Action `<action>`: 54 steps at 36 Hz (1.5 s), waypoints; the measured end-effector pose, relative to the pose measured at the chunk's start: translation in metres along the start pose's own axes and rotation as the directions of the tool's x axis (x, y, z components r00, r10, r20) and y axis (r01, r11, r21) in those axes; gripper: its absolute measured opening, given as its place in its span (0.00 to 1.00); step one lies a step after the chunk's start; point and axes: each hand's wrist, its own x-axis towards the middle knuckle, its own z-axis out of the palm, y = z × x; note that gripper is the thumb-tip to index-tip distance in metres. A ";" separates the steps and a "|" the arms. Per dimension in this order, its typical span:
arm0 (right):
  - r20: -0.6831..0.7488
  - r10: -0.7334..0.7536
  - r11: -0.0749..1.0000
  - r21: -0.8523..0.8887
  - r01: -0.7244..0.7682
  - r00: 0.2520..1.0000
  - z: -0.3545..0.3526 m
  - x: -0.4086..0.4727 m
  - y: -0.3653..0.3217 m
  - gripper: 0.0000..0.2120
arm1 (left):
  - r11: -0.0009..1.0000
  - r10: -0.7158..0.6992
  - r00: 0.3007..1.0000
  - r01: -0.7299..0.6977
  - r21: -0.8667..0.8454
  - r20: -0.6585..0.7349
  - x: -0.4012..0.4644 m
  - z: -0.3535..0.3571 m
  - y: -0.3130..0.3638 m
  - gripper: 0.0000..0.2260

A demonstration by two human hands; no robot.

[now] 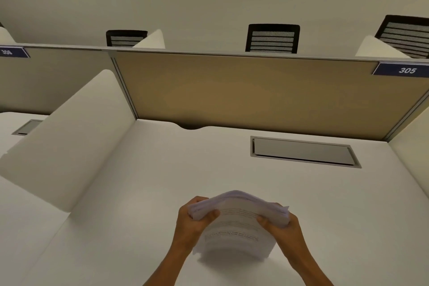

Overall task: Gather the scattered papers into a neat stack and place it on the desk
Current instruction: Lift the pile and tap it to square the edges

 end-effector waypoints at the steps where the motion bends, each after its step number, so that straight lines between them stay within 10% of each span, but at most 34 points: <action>1: 0.011 0.006 1.000 -0.009 -0.006 1.000 -0.001 0.000 0.001 0.12 | 1.000 -0.015 1.000 0.015 -0.002 0.005 0.001 -0.001 -0.002 0.18; 39: -0.072 0.193 0.968 -0.150 -0.202 0.978 0.002 -0.009 0.051 0.06 | 0.944 -0.322 0.934 0.306 0.120 0.153 -0.011 0.012 -0.045 0.14; 54: 0.178 0.041 0.822 -0.565 0.068 0.983 -0.023 0.023 -0.023 0.12 | 0.991 -0.107 0.984 0.095 0.093 0.143 0.032 -0.045 0.014 0.15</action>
